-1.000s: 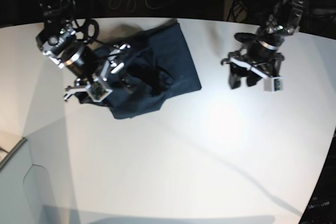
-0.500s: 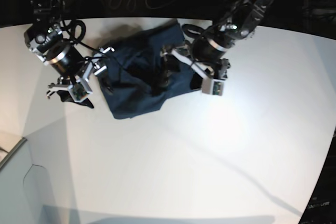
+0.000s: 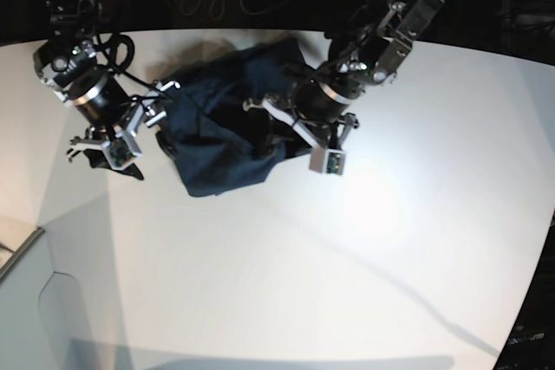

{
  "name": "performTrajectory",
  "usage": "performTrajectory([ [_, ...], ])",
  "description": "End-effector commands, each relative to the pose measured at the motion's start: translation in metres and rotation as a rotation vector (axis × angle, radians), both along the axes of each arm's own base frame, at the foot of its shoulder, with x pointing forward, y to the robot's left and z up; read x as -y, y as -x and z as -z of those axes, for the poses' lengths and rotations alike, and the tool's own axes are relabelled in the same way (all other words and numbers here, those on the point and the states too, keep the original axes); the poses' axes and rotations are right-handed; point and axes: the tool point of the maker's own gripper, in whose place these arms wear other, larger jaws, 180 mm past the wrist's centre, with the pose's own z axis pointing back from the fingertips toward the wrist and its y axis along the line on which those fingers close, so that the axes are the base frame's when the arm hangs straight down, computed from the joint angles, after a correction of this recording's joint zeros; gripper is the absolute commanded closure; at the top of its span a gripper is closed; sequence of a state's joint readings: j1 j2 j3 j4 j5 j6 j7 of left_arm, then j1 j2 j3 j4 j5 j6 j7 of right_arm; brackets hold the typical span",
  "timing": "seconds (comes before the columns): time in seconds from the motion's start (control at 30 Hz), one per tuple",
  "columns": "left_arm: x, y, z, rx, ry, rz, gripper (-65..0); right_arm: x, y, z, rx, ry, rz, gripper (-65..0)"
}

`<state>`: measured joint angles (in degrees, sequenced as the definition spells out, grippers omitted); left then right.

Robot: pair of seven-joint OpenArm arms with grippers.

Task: Layout the t-shirt on the table in an organized manner, then fold the t-shirt properly
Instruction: 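Grasp the folded navy bundle with the left gripper and rotate it, then grasp the bundle corners with both grippers and lift them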

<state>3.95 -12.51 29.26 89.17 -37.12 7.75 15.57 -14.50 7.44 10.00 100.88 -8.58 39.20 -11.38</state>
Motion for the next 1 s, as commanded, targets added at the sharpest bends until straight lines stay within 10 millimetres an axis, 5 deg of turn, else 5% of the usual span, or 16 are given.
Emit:
performTrajectory([
  [0.0,0.001,-0.010,-0.011,0.043,0.012,-0.007,-19.0,-0.006,-0.004,-0.013,0.045,-0.028,-0.023,-36.0],
  [0.1,0.001,-0.016,-0.010,0.043,0.007,-0.006,-10.9,-0.006,-0.004,-0.013,0.045,-0.028,-0.023,-36.0],
  [0.17,-0.002,-0.018,-0.012,0.048,0.008,-0.012,0.0,-0.006,-0.004,-0.013,0.045,-0.028,-0.023,-36.0],
  [0.47,-0.002,-0.006,-0.071,0.171,0.069,0.020,-0.1,-0.006,-0.004,-0.013,0.045,-0.028,-0.023,-36.0],
  [0.53,-0.017,-0.003,-0.076,0.180,0.066,-0.011,-0.1,-0.006,-0.004,-0.013,0.045,-0.028,-0.023,-36.0],
  [0.7,-0.064,0.001,-0.060,0.135,0.034,-0.143,-0.1,-0.006,-0.004,-0.012,0.043,-0.029,-0.023,-36.0],
  [0.97,-0.097,0.025,-0.022,0.026,-0.018,-0.223,-0.4,-0.010,-0.003,-0.012,0.042,-0.038,-0.028,-36.0],
])
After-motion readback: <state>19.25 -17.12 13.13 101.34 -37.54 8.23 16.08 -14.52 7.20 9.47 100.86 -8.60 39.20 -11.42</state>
